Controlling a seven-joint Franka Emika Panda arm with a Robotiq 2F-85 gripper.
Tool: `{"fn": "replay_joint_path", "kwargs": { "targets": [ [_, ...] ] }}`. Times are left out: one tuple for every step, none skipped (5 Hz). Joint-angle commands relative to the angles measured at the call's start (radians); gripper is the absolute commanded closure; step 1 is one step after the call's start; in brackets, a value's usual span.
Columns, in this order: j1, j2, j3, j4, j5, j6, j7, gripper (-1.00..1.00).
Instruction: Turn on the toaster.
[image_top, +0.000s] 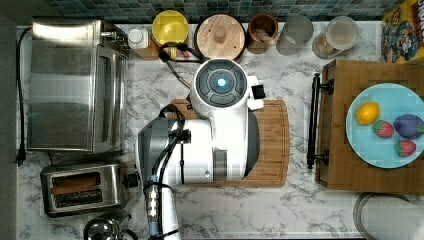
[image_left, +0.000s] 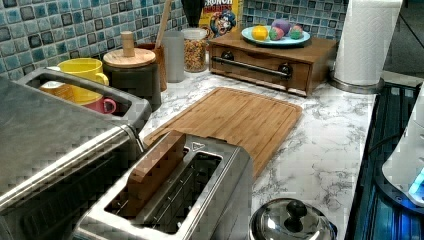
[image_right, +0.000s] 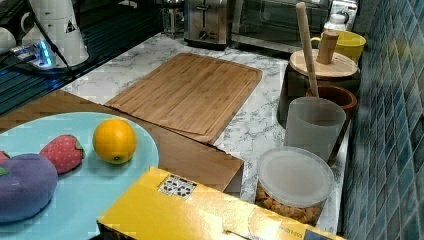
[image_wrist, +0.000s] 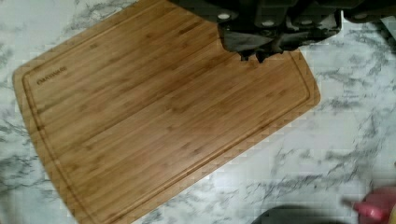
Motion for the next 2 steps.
{"fn": "replay_joint_path", "kwargs": {
  "targets": [
    [0.09,-0.126,0.109,-0.154,0.09,0.074,-0.232,1.0],
    [0.116,-0.147,0.124,-0.194,0.114,0.101,-0.294,1.0]
  ]
}}
